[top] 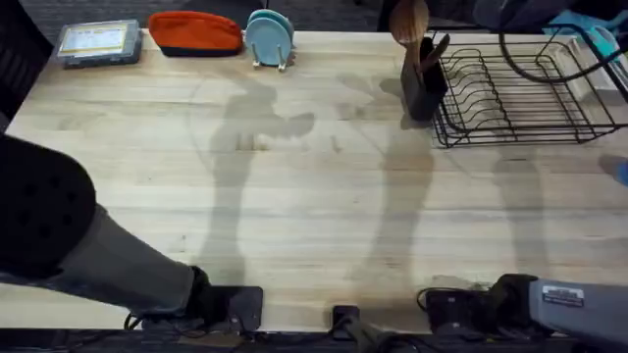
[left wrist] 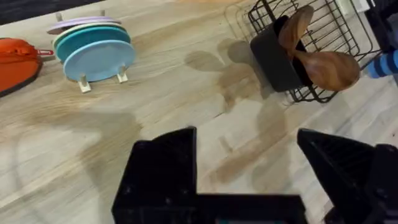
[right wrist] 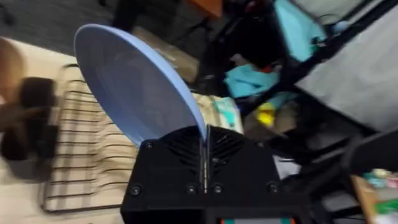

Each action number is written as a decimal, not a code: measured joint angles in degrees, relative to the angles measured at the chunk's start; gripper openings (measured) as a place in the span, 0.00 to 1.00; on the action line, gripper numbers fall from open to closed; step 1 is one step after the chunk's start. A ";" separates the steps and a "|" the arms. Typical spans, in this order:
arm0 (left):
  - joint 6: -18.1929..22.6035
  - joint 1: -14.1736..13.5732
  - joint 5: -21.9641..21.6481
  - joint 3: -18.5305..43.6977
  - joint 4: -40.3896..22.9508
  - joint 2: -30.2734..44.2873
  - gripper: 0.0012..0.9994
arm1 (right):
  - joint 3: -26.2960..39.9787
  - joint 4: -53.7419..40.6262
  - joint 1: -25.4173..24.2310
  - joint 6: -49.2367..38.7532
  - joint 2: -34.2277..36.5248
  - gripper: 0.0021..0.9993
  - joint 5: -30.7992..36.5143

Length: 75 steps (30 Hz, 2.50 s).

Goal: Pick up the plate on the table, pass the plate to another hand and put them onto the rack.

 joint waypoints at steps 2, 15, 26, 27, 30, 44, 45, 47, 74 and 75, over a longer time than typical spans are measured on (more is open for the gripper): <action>0.00 0.00 0.00 0.00 0.00 0.00 1.00 | 0.00 2.73 -0.04 -1.71 2.24 0.03 -0.36; 0.00 0.00 0.00 0.00 -0.04 0.00 1.00 | 0.00 9.61 -0.97 -1.52 14.21 0.03 -1.32; 0.00 0.00 0.00 0.00 -0.04 0.00 1.00 | 0.00 9.36 -4.19 8.37 15.23 0.03 -7.17; 0.00 0.00 0.00 0.00 -0.04 0.00 1.00 | 0.00 9.02 -4.20 8.63 15.23 0.03 -7.30; 0.00 0.00 0.00 0.00 -0.04 0.00 1.00 | 0.00 8.30 -4.15 8.96 15.34 0.03 -7.66; 0.00 0.00 0.00 0.00 -0.07 0.00 1.00 | 0.16 9.69 -4.39 9.18 21.36 0.03 -7.65; 0.00 0.00 0.00 0.00 -0.07 0.00 1.00 | 0.22 9.82 -4.39 9.18 21.47 0.03 -7.67; 0.00 0.00 0.00 0.00 -0.07 0.00 1.00 | 0.28 9.88 -4.42 9.18 21.61 0.03 -7.65; 0.00 0.00 0.00 0.00 -0.28 0.00 1.00 | 0.28 7.19 -4.26 26.82 18.16 0.99 -7.70; 0.00 0.00 0.00 0.00 -0.28 0.00 1.00 | 0.28 6.47 -4.26 27.84 17.18 0.99 -7.70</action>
